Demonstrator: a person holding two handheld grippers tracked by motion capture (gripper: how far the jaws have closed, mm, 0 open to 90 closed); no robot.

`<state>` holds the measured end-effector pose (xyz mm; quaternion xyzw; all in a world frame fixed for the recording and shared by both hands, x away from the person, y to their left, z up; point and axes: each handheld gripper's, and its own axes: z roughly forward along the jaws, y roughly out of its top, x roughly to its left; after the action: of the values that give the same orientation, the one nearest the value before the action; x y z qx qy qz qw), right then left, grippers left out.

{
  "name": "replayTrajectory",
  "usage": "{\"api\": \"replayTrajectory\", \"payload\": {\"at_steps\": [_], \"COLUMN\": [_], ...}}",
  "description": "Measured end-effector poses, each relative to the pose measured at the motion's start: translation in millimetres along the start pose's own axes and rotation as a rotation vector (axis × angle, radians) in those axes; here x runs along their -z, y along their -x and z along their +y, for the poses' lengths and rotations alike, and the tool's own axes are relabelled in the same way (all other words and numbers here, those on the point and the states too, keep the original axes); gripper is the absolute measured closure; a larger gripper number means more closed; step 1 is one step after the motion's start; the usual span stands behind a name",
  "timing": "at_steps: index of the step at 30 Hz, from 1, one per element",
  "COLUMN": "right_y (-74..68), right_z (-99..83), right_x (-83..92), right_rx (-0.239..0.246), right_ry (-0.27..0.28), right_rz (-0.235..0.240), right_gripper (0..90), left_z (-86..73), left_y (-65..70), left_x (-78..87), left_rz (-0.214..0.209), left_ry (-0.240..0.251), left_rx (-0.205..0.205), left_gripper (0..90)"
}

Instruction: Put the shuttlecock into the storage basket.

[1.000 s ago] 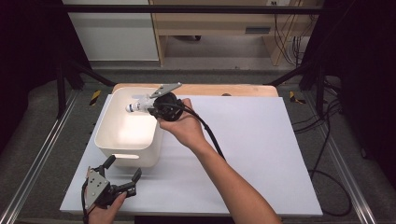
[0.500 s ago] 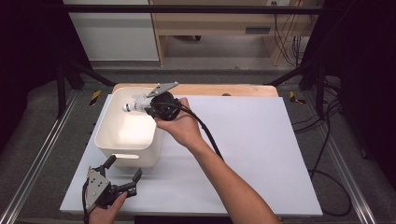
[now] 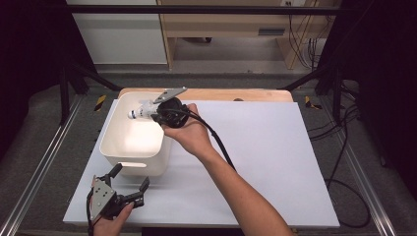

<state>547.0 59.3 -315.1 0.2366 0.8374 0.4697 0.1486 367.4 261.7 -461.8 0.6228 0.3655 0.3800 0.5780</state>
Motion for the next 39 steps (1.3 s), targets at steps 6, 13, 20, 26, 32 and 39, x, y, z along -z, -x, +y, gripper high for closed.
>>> {"api": "replayTrajectory", "payload": {"at_steps": [6, 13, 20, 26, 32, 39], "right_y": [-0.5, -1.9, -3.5, -5.9, -9.0, -11.6], "right_z": [0.4, 1.2, 3.1, 4.2, 5.2, 6.1], "right_x": [-0.8, -1.8, -3.8, -7.1, -10.6, -15.2], "right_rx": [0.005, 0.007, 0.014, 0.020, 0.024, 0.031], "right_ry": [0.000, 0.001, 0.001, -0.005, -0.005, -0.007], "right_rz": [0.001, 0.001, 0.003, 0.005, 0.015, 0.020], "right_gripper": [89.2, 89.2, 89.2, 89.1, 89.2, 89.2], "left_z": [0.1, 0.1, 0.1, 0.1, 0.1, 0.2], "left_y": [0.3, 0.2, 0.2, 0.0, -0.2, -0.2], "left_x": [-0.1, 0.0, 0.0, 0.1, 0.2, 0.3], "left_rz": [-0.001, 0.001, 0.000, 0.000, 0.001, 0.001], "left_ry": [0.000, 0.000, 0.001, 0.001, 0.000, 0.001], "left_rx": [0.000, 0.000, 0.000, -0.001, 0.001, 0.000], "left_gripper": [1.4, 1.4, 1.4, 1.4, 1.4, 1.4]}}
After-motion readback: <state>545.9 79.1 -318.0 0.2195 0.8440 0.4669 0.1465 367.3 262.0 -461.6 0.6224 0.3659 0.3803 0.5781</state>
